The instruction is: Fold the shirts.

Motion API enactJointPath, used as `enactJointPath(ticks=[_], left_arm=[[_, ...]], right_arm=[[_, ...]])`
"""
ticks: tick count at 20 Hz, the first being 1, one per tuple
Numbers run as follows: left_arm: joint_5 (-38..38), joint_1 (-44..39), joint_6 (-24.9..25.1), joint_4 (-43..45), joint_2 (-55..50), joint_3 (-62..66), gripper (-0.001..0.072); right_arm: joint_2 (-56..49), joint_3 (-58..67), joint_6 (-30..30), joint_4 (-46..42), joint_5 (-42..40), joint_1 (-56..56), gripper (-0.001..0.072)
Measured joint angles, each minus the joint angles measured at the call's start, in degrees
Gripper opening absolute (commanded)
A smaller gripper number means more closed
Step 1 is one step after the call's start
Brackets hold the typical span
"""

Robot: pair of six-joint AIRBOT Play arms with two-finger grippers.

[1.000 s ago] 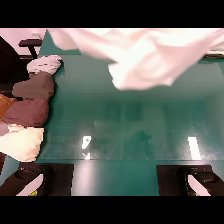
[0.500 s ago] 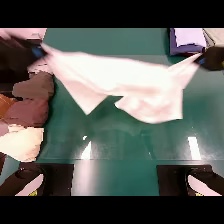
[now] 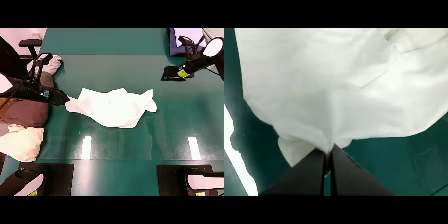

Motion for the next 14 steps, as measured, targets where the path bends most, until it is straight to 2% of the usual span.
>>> enactJointPath(ticks=[4,10,12,13,14], left_arm=[[2.1,0.0,0.0,1.2,0.0,-0.9,0.0027],[3.5,0.0,-0.3,1.5,0.0,-1.2,0.0028],[3.7,0.0,-0.4,1.6,0.0,-1.2,0.0027],[3.8,0.0,-0.4,1.6,0.0,-1.2,0.0027],[3.9,0.0,-0.4,1.6,0.0,-1.2,0.0028]], right_arm=[[0.1,-7.4,-3.4,3.8,2.3,-4.6,0.0450],[0.3,-21.5,-6.3,10.2,-5.1,-4.0,0.0444],[0.0,-23.3,-6.7,11.1,-7.3,-2.4,0.0370],[-0.3,-23.9,-6.8,11.3,-8.1,-1.7,0.0361],[-0.7,-24.3,-6.9,11.5,-8.7,-1.0,0.0263]])
